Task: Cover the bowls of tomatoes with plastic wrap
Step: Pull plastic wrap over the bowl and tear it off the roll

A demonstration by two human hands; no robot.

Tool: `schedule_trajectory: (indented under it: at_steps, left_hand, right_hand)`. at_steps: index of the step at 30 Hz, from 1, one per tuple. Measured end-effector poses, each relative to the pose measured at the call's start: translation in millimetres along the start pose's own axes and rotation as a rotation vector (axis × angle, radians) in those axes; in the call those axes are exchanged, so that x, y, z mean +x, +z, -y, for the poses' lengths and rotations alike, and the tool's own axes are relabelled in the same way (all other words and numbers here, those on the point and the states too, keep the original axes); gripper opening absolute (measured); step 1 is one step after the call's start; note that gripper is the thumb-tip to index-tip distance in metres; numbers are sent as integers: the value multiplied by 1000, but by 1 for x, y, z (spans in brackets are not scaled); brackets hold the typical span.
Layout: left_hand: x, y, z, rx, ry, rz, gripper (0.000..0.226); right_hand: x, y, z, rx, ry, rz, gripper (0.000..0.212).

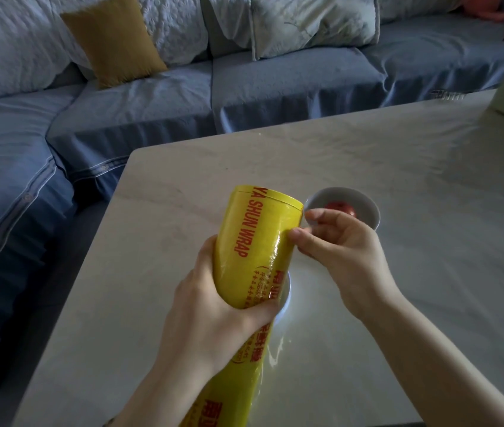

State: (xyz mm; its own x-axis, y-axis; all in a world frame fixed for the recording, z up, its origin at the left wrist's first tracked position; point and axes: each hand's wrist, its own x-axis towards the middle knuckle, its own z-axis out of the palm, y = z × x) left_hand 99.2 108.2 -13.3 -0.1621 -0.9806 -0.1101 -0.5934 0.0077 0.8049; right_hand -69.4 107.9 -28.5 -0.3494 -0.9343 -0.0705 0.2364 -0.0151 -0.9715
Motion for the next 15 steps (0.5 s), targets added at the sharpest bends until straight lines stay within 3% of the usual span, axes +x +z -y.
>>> schedule_trajectory:
  at_steps: [3,6,10,15]
  left_hand:
    - [2,-1,3,69,-9,-27,93]
    - [5,-3,6,160,-4,-35,104]
    - [10,-4,4,201,4,-37,103]
    - [16,-5,4,220,1,-14,106]
  right_hand:
    - [0,-3,3,-35,51,59,6]
    - [1,-9,5,-157,89,138,18]
    - [-1,-11,5,-287,32,193,18]
    - [-6,-3,2,-91,-32,125,24]
